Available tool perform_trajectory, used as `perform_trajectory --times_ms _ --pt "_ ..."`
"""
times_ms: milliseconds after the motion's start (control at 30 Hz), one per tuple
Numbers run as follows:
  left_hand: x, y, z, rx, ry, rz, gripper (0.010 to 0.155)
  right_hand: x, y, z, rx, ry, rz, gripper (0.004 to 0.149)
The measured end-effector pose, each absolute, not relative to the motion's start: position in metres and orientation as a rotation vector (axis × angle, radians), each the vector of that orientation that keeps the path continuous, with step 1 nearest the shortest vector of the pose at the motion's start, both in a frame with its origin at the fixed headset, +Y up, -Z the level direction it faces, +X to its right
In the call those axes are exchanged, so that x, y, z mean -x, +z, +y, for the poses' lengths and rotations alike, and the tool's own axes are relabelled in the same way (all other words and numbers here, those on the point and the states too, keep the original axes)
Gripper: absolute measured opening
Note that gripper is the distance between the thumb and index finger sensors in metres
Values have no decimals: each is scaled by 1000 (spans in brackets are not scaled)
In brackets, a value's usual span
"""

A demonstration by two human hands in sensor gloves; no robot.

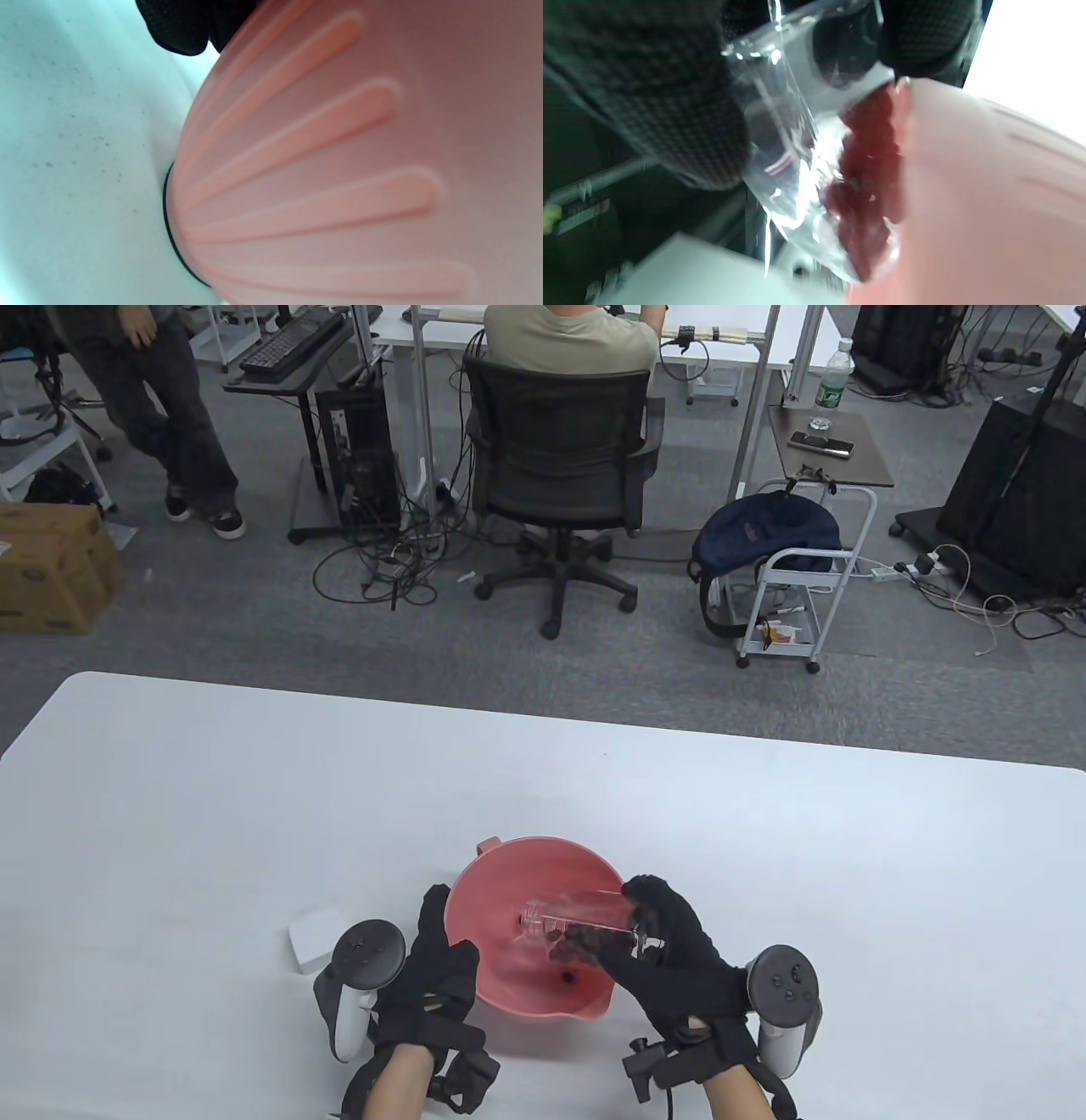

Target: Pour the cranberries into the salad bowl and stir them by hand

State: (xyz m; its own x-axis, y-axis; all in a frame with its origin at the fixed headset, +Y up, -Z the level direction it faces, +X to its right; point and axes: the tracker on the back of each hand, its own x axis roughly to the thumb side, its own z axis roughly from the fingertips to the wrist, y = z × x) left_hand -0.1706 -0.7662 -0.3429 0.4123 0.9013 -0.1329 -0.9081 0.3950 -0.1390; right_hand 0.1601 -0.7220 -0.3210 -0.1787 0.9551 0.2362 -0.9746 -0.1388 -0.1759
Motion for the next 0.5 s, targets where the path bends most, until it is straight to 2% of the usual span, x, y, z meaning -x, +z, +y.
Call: perform_trajectory --times_ms 33,100,133,200,300,367,400,467,500 --pt "171 -343 -766 199 1147 39 77 -162 -323 -720 -105 1826 -334 78" --pt "171 -343 -767 202 1156 40 77 -162 -325 -722 -210 1785 -189 78" --pt "170 -342 -766 202 1153 40 77 -159 -323 -723 -196 1696 -197 78" --pt "170 -342 -766 199 1145 39 77 -159 -319 -720 -55 1746 -389 78" --pt "171 -342 -767 204 1160 40 77 -160 -324 -723 -209 1754 -198 78" --pt "170 -342 -766 197 1142 38 77 -158 -320 -722 -78 1696 -352 76" --pt "171 -342 -766 197 1145 39 77 -160 -322 -720 -108 1818 -370 76" --pt "171 -342 -767 206 1161 40 77 -161 -324 -721 -206 1827 -227 76" --pt "170 -342 -767 204 1158 42 77 -159 -322 -723 -193 1712 -219 76"
